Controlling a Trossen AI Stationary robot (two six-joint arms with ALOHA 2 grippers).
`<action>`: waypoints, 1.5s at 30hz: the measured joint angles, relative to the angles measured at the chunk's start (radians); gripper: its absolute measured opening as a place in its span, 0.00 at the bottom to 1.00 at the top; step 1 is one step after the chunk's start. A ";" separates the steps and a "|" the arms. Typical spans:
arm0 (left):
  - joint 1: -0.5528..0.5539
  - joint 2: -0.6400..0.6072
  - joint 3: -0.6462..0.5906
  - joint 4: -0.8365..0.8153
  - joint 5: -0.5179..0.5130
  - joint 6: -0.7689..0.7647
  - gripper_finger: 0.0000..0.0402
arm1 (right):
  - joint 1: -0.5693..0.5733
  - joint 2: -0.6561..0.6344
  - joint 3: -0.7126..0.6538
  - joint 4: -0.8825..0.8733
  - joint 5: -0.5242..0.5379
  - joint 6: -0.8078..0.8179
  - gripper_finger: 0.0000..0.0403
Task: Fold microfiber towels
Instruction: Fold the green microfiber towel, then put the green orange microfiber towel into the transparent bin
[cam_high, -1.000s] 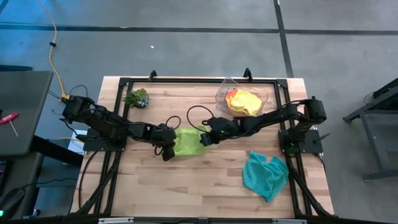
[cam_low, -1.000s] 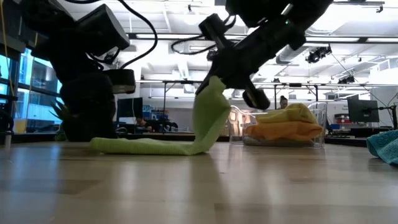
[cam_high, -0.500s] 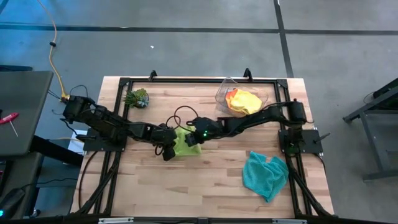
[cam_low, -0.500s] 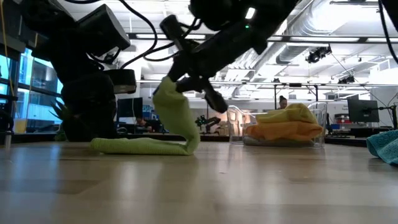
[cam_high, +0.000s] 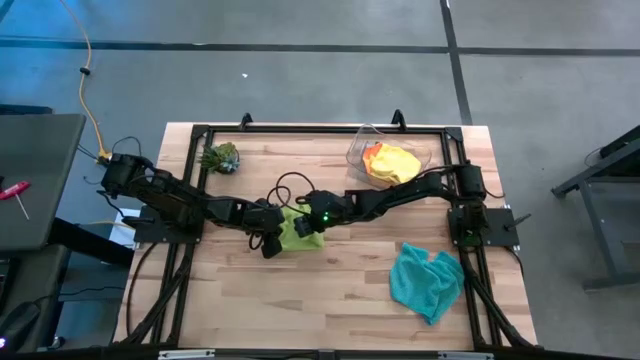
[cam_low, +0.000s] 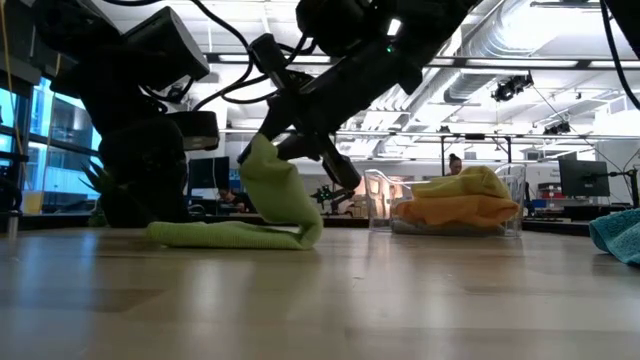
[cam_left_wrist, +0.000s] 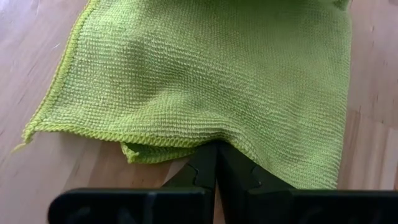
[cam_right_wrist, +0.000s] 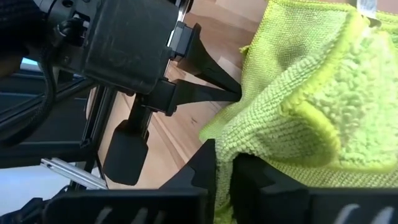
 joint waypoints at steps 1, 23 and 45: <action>0.000 0.000 0.000 0.002 -0.001 0.000 0.00 | 0.000 0.000 0.000 0.000 -0.002 0.000 0.08; 0.002 -0.179 -0.002 -0.302 -0.044 0.039 0.00 | -0.071 -0.041 0.000 0.033 -0.139 -0.136 0.62; -0.072 -0.438 -0.110 -0.242 -0.095 -0.159 0.00 | -0.124 -0.231 -0.372 -0.026 -0.087 0.004 0.62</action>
